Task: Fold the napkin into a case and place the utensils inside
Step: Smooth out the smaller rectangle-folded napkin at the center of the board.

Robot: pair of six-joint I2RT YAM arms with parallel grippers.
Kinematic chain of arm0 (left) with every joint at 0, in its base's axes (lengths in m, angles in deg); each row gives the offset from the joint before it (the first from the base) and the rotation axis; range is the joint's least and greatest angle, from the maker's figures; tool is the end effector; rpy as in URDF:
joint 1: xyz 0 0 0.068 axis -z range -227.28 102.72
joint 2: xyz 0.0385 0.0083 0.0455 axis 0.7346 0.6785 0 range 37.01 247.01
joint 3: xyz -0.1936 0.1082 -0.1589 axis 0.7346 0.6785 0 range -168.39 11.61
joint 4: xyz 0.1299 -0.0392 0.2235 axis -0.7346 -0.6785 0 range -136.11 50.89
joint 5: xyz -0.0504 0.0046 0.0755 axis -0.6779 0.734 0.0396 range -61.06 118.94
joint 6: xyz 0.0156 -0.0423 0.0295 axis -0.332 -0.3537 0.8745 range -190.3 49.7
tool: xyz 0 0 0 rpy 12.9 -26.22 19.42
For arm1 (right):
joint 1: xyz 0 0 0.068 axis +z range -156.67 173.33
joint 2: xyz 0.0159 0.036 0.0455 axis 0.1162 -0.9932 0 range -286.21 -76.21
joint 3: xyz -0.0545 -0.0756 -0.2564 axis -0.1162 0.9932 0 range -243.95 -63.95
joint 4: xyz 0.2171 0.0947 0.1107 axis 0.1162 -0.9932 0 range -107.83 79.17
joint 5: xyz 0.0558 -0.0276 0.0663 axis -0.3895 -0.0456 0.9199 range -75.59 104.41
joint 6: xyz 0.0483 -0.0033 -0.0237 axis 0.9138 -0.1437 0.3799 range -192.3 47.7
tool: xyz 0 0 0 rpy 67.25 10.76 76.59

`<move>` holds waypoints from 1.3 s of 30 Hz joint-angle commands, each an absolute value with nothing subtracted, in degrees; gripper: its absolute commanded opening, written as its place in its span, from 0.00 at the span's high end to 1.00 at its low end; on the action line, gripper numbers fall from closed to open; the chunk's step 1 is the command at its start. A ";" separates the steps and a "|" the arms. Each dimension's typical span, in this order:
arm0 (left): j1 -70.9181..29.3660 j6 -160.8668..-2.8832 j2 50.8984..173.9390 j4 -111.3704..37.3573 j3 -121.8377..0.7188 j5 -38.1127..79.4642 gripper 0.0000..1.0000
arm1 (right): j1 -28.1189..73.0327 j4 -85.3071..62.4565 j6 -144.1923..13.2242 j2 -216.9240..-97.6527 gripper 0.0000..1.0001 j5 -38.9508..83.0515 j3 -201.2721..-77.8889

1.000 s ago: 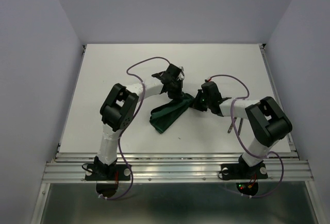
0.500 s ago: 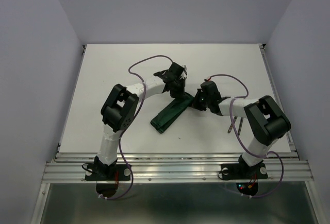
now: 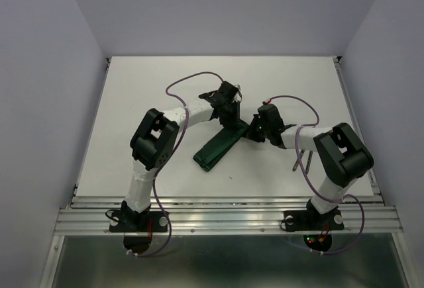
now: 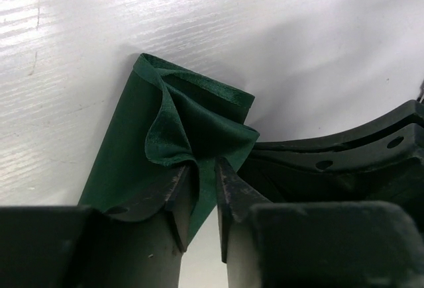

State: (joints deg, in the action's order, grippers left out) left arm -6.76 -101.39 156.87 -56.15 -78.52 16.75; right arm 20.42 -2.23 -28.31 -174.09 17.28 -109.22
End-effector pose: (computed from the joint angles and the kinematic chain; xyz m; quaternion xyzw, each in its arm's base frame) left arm 0.3513 -0.3101 0.1939 0.1149 0.9181 -0.2944 0.2394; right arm 0.2943 0.1526 0.1407 0.1255 0.9117 0.2458 0.3044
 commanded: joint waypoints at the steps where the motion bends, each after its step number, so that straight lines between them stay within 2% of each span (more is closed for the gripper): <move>1: -6.23 -101.41 153.91 -55.11 -78.66 17.77 0.66 | 21.02 -2.21 -28.00 -174.21 0.95 15.29 -110.71; 4: -6.32 -101.41 152.33 -52.92 -76.38 16.81 0.62 | 21.02 -2.74 -28.00 -173.85 0.94 14.67 -110.53; 16: -6.05 -100.97 150.66 -44.47 -71.62 11.27 0.63 | 21.02 -3.62 -28.27 -173.15 0.94 13.54 -110.71; 28: -5.44 -97.98 149.60 -44.12 -71.62 17.68 0.62 | 21.02 -4.50 -28.44 -171.48 0.94 12.48 -110.79; 39: -5.44 -97.54 151.27 -42.36 -70.31 15.23 0.76 | 19.79 -6.52 -29.41 -165.07 0.93 9.40 -109.30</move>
